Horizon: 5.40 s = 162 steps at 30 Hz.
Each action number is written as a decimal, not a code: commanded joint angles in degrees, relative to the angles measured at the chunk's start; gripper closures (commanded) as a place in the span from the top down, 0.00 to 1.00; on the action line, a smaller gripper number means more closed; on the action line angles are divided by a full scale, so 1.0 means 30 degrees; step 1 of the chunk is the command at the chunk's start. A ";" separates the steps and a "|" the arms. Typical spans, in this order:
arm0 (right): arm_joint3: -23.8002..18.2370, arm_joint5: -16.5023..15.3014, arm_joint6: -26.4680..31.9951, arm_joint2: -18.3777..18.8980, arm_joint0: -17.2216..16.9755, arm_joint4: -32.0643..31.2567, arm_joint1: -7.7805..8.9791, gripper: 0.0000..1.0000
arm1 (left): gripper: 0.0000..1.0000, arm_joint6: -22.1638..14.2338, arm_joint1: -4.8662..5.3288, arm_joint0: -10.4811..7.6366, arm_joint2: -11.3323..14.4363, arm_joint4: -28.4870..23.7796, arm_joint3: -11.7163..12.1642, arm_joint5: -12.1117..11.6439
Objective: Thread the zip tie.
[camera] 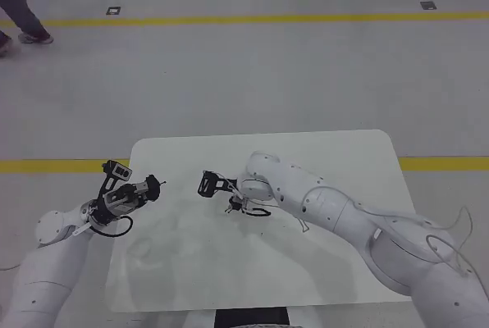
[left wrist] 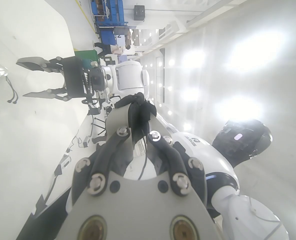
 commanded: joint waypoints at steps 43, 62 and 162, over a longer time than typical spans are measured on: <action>0.2105 0.0000 -0.1194 0.0000 0.0018 -0.0830 -0.1279 0.42 | 0.00 0.0000 0.0000 0.0000 0.0000 0.0000 0.0000 0.0000; 0.2282 0.0000 -0.1048 0.0000 0.0111 -0.1099 -0.1309 0.42 | 0.00 0.0000 0.0000 0.0000 0.0000 0.0000 0.0000 0.0000; 0.2626 0.0000 -0.0161 0.0000 -0.0468 -0.1447 -0.1953 0.16 | 0.00 0.0000 0.0000 0.0000 0.0000 0.0000 0.0000 0.0000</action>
